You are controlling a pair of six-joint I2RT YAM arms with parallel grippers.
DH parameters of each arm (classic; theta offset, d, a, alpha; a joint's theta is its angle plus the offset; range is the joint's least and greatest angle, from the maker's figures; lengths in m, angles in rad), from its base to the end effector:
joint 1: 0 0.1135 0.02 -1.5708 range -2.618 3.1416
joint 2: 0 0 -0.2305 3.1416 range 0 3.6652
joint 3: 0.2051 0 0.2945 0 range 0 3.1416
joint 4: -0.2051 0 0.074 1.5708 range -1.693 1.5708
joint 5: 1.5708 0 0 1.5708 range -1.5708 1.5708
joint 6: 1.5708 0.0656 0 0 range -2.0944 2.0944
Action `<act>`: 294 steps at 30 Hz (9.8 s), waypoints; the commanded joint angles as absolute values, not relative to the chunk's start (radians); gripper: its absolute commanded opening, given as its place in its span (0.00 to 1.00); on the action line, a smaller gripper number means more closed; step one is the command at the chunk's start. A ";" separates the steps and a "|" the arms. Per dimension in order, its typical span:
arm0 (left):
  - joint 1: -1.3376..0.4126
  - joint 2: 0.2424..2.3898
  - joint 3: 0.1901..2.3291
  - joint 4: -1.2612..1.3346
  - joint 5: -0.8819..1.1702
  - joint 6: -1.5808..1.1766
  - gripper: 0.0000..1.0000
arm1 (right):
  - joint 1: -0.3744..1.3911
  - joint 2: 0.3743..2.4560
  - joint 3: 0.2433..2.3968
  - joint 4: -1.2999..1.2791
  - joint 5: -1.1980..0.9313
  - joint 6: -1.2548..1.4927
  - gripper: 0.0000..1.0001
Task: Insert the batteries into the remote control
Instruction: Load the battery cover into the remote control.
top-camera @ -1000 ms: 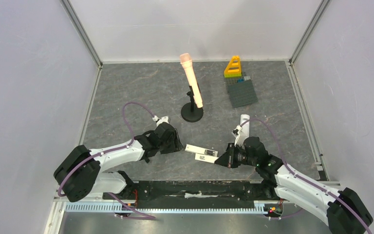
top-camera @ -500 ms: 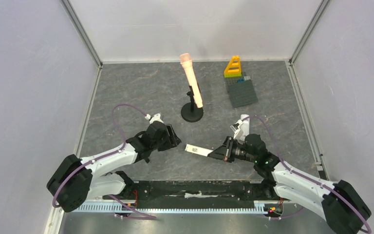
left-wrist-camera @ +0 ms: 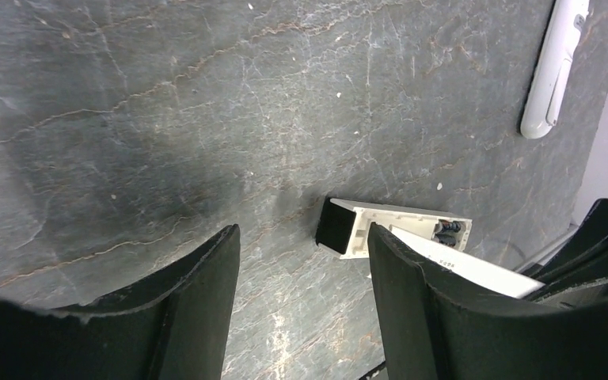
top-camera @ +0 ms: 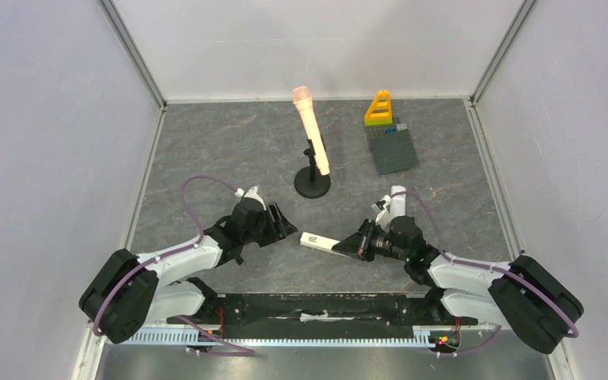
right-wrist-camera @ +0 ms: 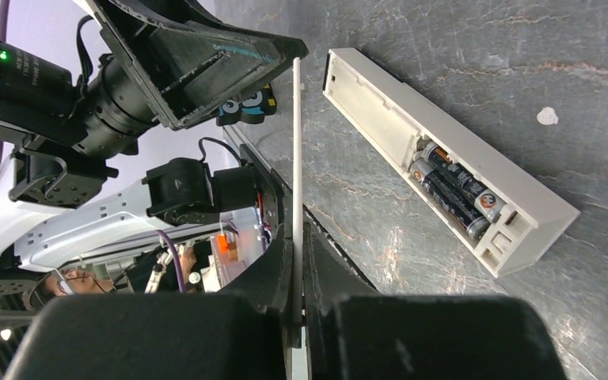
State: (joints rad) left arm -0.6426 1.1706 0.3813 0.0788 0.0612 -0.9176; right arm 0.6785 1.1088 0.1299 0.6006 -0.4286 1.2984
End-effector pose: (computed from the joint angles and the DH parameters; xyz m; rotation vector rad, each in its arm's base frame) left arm 0.2230 -0.1720 0.0724 -0.3005 2.4216 -0.8404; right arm 0.1792 0.1795 0.0647 0.3808 2.3106 1.5903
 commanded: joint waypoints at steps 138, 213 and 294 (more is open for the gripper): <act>-0.729 1.627 0.483 0.063 0.176 -0.687 0.27 | 0.448 1.012 0.233 0.031 -0.422 1.014 0.50; -0.852 1.606 0.435 0.216 0.223 -0.671 0.02 | 0.619 1.191 0.268 -0.045 -0.032 0.977 0.54; -0.853 1.503 0.333 0.351 0.155 -0.950 0.02 | 0.618 0.970 0.394 -0.404 -0.281 0.893 0.25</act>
State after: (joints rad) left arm -0.8383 1.4696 0.3599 0.5270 0.1600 -0.9661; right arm 0.6178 0.9699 0.4080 -0.4480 -0.2703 0.8803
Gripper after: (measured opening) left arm 0.179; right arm 0.279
